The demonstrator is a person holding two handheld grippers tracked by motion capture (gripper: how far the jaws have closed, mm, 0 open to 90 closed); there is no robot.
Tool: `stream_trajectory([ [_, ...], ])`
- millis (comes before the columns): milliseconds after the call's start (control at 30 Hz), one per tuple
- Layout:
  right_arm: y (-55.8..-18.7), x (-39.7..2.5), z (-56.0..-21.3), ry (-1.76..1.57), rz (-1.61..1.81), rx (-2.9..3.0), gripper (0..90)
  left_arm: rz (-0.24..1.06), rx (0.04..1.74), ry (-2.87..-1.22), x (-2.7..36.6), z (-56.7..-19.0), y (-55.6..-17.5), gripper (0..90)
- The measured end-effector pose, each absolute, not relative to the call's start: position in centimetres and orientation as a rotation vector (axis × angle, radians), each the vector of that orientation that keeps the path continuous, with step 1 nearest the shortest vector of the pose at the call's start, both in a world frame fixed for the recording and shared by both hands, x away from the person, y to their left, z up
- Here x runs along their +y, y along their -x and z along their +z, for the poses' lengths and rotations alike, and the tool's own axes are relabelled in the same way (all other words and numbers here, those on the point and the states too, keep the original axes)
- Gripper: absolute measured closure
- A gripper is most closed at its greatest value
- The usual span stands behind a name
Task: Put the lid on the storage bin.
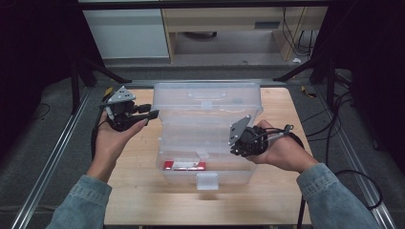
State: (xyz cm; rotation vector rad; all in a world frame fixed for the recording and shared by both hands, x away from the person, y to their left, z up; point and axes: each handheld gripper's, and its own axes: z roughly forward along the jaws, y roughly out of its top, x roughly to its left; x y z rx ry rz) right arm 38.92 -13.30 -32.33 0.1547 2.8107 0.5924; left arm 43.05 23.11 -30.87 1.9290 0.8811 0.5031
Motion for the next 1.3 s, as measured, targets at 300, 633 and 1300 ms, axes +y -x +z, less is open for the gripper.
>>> stream_trajectory([
  [300, -38.8, -14.0, -32.3, -0.235, 0.674, 2.776, 72.7, 0.497, 0.868, -1.941, 22.9, -30.8, -42.8, 64.1],
  [633, -38.5, -16.8, -31.4, -0.442, 0.828, 2.664, 48.2, 0.495, 0.878, -1.949, 22.9, -30.8, -42.7, 65.1],
  [1300, -39.5, -20.4, -30.5, -0.756, 0.857, 2.535, 56.4, 0.515, 0.864, -1.982, 22.8, -30.7, -42.3, 66.4],
])
